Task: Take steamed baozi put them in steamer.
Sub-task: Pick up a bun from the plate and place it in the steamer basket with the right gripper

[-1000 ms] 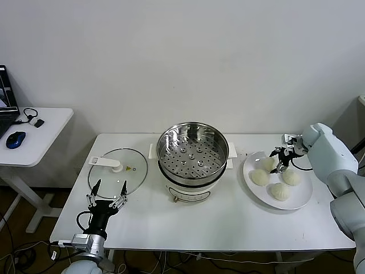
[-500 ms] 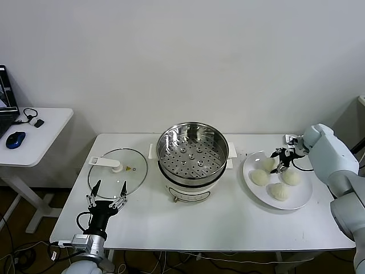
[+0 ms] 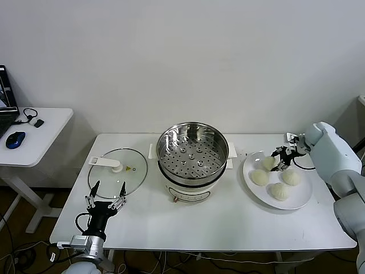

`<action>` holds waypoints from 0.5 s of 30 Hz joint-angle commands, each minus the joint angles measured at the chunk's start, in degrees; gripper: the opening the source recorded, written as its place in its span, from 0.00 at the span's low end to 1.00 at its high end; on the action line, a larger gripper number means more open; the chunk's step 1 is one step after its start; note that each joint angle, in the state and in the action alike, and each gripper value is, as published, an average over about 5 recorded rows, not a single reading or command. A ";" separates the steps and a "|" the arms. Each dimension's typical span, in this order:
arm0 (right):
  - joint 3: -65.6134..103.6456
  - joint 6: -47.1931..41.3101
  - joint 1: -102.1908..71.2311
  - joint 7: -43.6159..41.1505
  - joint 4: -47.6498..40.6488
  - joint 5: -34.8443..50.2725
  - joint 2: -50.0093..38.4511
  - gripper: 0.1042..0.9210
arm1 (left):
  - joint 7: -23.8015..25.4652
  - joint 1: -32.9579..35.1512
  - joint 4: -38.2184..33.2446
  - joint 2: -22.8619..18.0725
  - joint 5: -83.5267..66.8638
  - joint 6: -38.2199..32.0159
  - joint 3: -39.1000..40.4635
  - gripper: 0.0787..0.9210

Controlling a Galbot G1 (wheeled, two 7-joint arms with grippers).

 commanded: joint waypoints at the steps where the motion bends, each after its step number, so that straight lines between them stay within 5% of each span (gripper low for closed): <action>1: -6.49 -0.75 0.15 -0.77 7.04 6.58 -2.68 0.72 | 0.03 0.12 -0.17 0.07 0.12 0.02 -0.05 0.88; 15: -29.80 -3.69 12.18 -2.71 33.67 26.76 -13.25 0.72 | -0.09 0.65 -0.91 -0.93 0.46 0.06 -0.12 0.88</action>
